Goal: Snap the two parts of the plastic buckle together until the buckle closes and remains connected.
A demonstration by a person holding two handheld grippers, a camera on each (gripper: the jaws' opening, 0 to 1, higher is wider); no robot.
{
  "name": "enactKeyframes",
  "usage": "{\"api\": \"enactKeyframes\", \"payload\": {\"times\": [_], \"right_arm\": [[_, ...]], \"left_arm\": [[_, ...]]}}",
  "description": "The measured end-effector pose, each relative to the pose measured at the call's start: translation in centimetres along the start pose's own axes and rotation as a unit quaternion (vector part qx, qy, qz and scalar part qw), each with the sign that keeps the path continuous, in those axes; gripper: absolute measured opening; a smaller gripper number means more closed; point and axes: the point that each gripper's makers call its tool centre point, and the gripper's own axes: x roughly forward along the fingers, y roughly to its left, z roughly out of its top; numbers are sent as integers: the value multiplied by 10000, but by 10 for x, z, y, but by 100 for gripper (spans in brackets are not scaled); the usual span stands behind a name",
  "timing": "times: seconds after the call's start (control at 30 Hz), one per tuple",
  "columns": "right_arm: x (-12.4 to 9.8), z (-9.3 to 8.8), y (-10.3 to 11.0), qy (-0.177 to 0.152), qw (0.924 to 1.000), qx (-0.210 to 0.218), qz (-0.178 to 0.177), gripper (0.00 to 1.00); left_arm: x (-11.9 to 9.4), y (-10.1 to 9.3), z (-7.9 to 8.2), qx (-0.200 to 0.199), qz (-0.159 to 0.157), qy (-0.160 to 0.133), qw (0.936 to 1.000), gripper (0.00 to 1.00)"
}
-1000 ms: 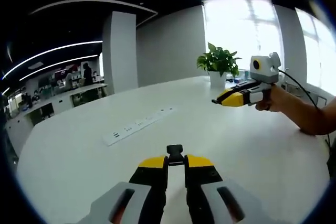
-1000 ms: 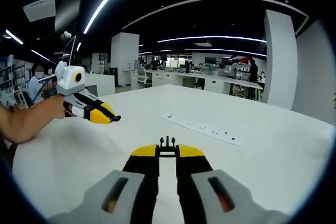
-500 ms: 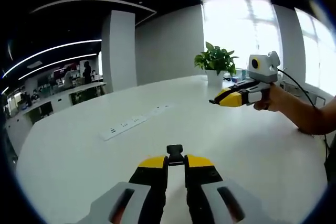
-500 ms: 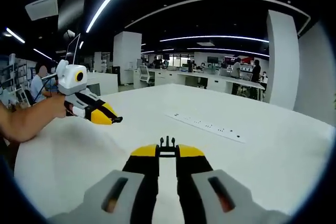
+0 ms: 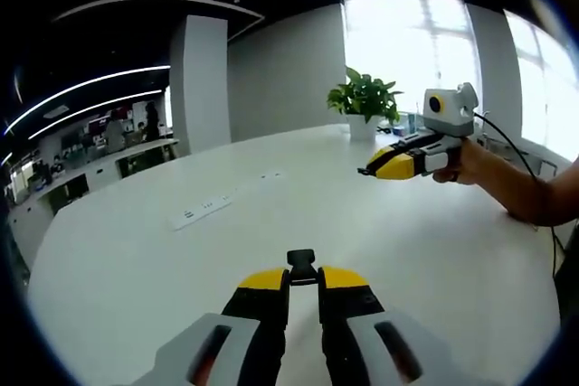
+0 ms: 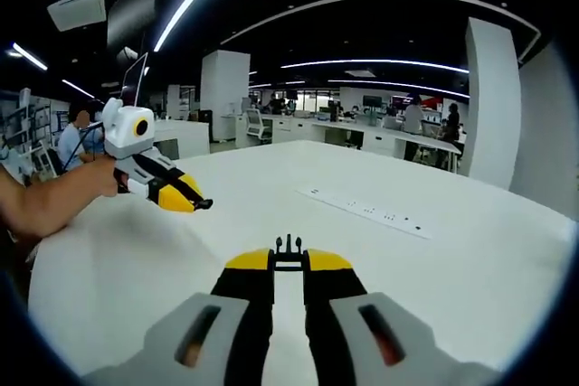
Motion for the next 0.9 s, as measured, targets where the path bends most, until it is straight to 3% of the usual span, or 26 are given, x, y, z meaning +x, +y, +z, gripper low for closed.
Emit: {"api": "enactKeyframes", "payload": {"times": [0.2, 0.4, 0.6, 0.9], "right_arm": [[4, -3, 2, -5, 10000, 39, 71, 10], [2, 0, 3, -72, 9999, 31, 89, 10], [-4, 3, 0, -120, 9999, -22, 33, 10], [-3, -10, -4, 38, 9999, 61, 126, 10]], "left_arm": [[-1, -1, -7, -27, -46, 72, 10000, 11], [-2, 0, -9, -119, -299, -18, 9995, 11], [-10, 4, -8, -221, -293, -63, 9993, 11], [-2, -4, -12, -201, -417, -44, 9989, 11]]}}
